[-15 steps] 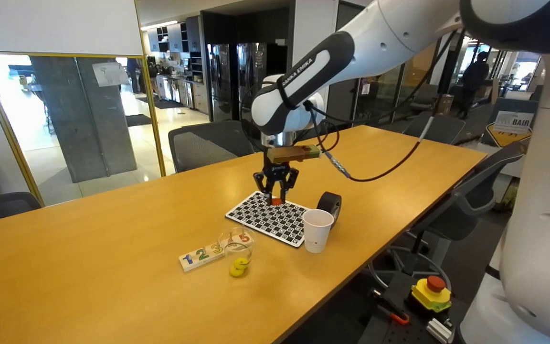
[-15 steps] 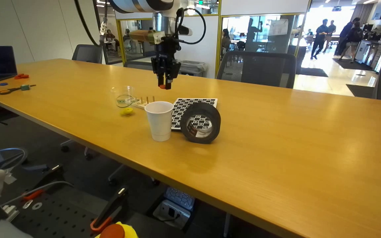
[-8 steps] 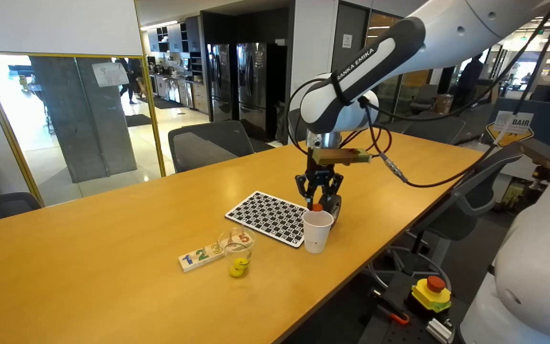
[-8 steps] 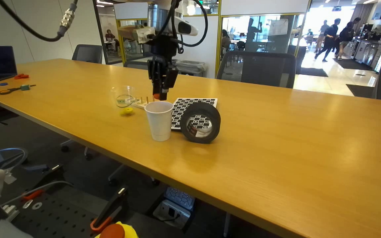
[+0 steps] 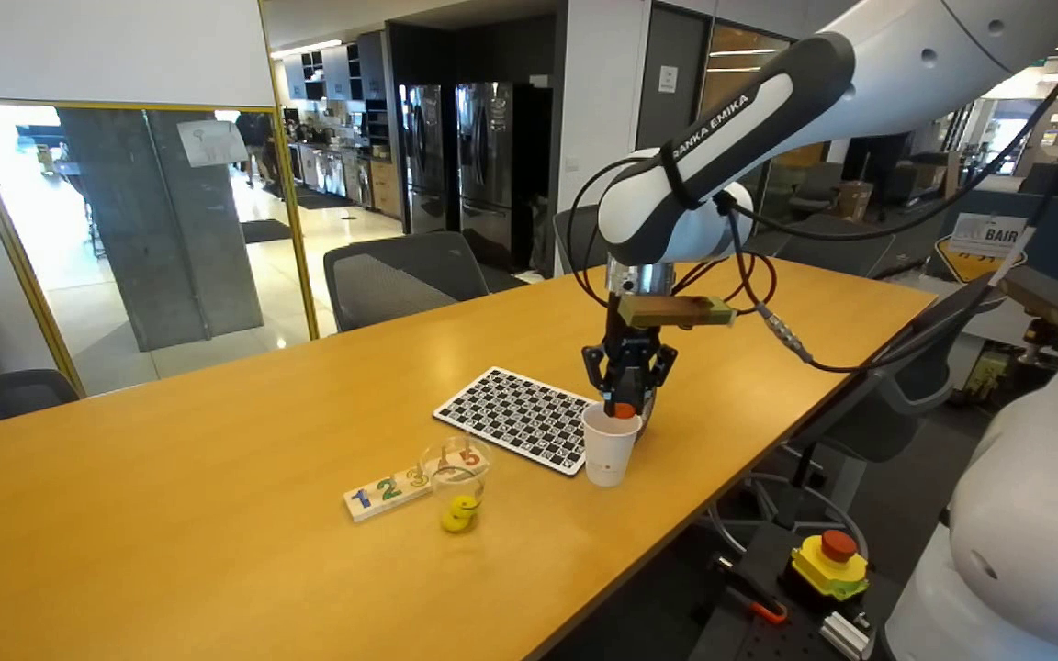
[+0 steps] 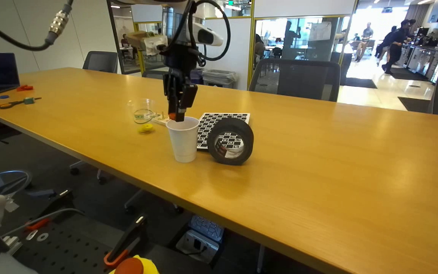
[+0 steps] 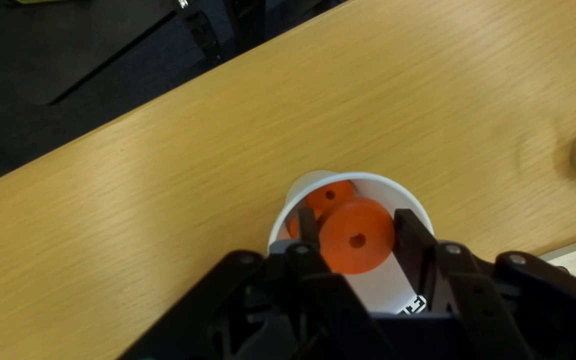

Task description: Put the orange rings in the white cup and put the yellow rings in the clear cup

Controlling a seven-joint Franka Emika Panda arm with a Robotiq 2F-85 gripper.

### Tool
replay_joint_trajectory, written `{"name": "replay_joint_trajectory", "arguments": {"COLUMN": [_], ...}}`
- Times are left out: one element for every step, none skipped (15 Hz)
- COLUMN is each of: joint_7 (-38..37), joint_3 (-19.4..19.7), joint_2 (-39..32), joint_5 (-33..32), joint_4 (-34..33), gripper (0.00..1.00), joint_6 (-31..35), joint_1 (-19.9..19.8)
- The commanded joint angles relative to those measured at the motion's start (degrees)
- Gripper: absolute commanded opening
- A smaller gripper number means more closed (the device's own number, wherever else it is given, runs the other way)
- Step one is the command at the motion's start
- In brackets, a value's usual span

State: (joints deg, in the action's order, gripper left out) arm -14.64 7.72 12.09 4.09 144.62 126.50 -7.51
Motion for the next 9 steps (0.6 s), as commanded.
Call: {"name": "replay_joint_trajectory", "arguments": {"joint_7": [0.8,0.51,0.41,0.13,0.08,-0.34,-1.05,-1.19,-1.36], "joint_3": [-0.42,-0.55,-0.61,-0.7,-0.69,-0.73,-0.78,-0.79,-0.79], "joint_2": [0.67,0.47,0.21,0.03,-0.15,-0.33,-0.51,-0.57,-0.51], "joint_5": [2.86,3.11,3.3,3.31,3.24,3.0,2.73,2.57,2.54], "joint_4": [1.12,1.15,1.15,1.26,1.3,1.33,1.34,1.39,1.53], "gripper": [0.18,0.18,0.18,0.18,0.18,0.24,0.67,0.68,0.73], "joint_6": [3.96,4.82,5.56,6.36,6.73,7.03,7.05,7.03,7.04], "joint_1": [0.01,-0.01,-0.03,-0.09,-0.15,-0.25,-0.39,-0.42,-0.43]}}
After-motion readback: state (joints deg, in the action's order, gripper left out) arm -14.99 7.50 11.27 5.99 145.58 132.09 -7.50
